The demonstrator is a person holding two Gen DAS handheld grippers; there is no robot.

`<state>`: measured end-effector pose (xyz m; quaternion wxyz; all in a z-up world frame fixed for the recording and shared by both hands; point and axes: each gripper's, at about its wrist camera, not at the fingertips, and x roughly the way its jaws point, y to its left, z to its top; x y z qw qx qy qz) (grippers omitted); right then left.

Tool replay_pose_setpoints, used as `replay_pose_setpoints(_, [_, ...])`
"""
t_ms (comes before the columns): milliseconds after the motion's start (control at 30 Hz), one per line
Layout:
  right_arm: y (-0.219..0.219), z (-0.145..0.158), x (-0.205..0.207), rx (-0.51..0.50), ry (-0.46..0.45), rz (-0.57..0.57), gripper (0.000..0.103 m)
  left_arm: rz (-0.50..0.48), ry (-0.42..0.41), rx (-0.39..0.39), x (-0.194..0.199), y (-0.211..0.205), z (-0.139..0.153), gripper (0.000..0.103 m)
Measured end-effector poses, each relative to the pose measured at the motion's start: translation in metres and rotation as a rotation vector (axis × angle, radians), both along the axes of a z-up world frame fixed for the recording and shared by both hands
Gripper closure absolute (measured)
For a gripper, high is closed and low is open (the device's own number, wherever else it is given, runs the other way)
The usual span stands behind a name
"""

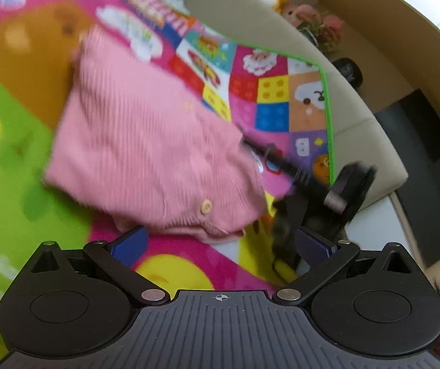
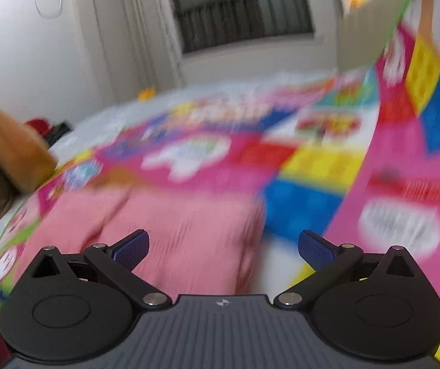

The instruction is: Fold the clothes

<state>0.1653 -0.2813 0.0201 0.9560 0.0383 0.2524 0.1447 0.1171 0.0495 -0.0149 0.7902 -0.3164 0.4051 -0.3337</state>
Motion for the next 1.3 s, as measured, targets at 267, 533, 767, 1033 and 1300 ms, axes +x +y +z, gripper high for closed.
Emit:
replay_pose_setpoints(267, [0.026, -0.010, 0.095, -0.408, -0.002, -0.037, 0.000, -0.028, 0.016, -0.091, 0.027, -0.007, -0.006, 0.000])
replay_pose_setpoints(533, [0.016, -0.031, 0.056, -0.435, 0.032, 0.005, 0.000, 0.048, -0.058, 0.026, 0.103, 0.010, 0.005, 0.000])
replay_pose_setpoints(767, [0.042, -0.033, -0.033, -0.339, 0.039, 0.105, 0.000, 0.115, -0.121, 0.105, 0.145, 0.026, 0.018, 0.000])
replay_pose_setpoints(1033, [0.021, -0.031, -0.017, -0.085, 0.236, 0.059, 0.000, 0.105, -0.242, 0.106, 0.089, 0.035, 0.043, 0.000])
replay_pose_setpoints(1300, [0.021, 0.024, -0.003, -0.064, 0.006, 0.049, 0.000, -0.020, -0.360, 0.162, 0.077, -0.020, 0.040, 0.000])
